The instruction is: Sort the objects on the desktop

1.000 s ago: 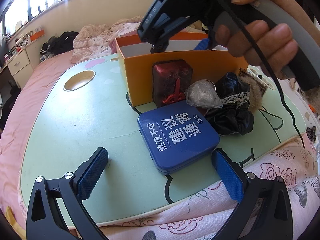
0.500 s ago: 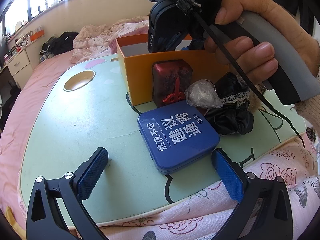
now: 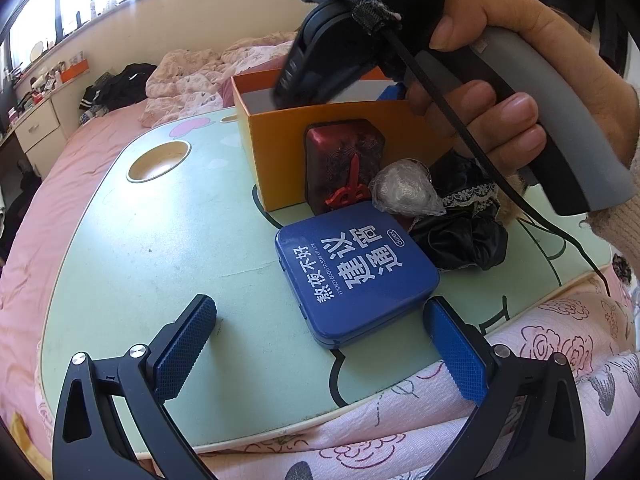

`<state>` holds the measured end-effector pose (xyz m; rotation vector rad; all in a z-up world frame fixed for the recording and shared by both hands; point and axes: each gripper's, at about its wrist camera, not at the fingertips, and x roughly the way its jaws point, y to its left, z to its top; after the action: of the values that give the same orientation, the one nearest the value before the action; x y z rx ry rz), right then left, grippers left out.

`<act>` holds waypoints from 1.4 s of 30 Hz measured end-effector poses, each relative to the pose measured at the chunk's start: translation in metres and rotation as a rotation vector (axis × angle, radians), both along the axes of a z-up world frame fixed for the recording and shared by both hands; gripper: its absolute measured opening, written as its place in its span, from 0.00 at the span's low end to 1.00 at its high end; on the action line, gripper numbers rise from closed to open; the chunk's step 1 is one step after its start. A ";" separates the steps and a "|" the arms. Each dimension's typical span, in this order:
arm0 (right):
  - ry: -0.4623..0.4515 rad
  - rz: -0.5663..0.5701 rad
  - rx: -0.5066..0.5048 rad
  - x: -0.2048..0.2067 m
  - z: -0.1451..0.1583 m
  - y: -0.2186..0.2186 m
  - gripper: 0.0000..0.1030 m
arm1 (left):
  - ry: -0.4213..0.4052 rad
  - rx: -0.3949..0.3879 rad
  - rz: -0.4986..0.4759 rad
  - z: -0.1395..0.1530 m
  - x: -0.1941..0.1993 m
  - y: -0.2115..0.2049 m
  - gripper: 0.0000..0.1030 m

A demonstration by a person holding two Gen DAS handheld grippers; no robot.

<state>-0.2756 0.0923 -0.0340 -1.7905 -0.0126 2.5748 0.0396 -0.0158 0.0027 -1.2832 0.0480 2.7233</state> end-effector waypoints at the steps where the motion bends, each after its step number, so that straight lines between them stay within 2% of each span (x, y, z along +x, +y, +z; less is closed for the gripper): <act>1: 0.009 0.002 -0.006 -0.001 0.001 0.000 0.69 | 0.000 0.000 0.000 0.000 0.000 0.000 1.00; 5: 0.009 0.008 0.002 -0.007 0.002 -0.001 0.69 | 0.000 0.000 0.000 0.000 0.000 0.000 1.00; 11: 0.060 0.042 0.044 -0.009 0.007 -0.010 0.68 | 0.000 0.000 0.001 0.000 0.000 0.001 1.00; 12: 0.058 0.045 0.050 -0.010 0.006 -0.012 0.64 | 0.000 0.000 0.001 0.000 0.000 0.001 1.00; 13: 0.054 0.048 0.055 -0.010 0.004 -0.013 0.53 | 0.000 0.000 0.001 0.000 0.000 0.001 1.00; 15: 0.037 0.050 0.052 -0.012 0.000 -0.014 0.40 | 0.000 0.000 0.001 0.000 0.000 0.001 1.00; 21: 0.046 0.055 0.058 -0.011 -0.002 -0.016 0.34 | 0.001 0.000 0.001 0.000 0.000 0.001 1.00; 26: 0.061 0.063 0.049 -0.008 -0.001 -0.016 0.33 | 0.001 0.001 0.001 0.000 0.001 0.001 1.00; 29: 0.100 0.063 0.035 -0.001 0.010 -0.014 0.32 | 0.001 0.000 0.001 0.000 0.001 0.001 1.00; 32: 0.175 0.071 -0.020 0.019 0.039 -0.003 0.32 | 0.001 0.001 0.001 0.000 0.001 0.000 1.00; 36: 0.266 0.078 -0.116 0.071 0.084 0.027 0.32 | 0.001 0.000 0.001 0.000 0.000 0.001 1.00; 39: 0.232 0.111 -0.231 0.112 0.092 0.051 0.32 | 0.001 0.000 0.001 0.000 0.000 0.000 1.00; 42: 0.189 0.134 -0.293 0.142 0.078 0.070 0.32 | 0.000 0.000 0.001 0.000 0.000 0.000 1.00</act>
<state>-0.1332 0.1626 0.0439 -1.6667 0.2672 2.9653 0.0399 -0.0153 0.0025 -1.2829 0.0475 2.7245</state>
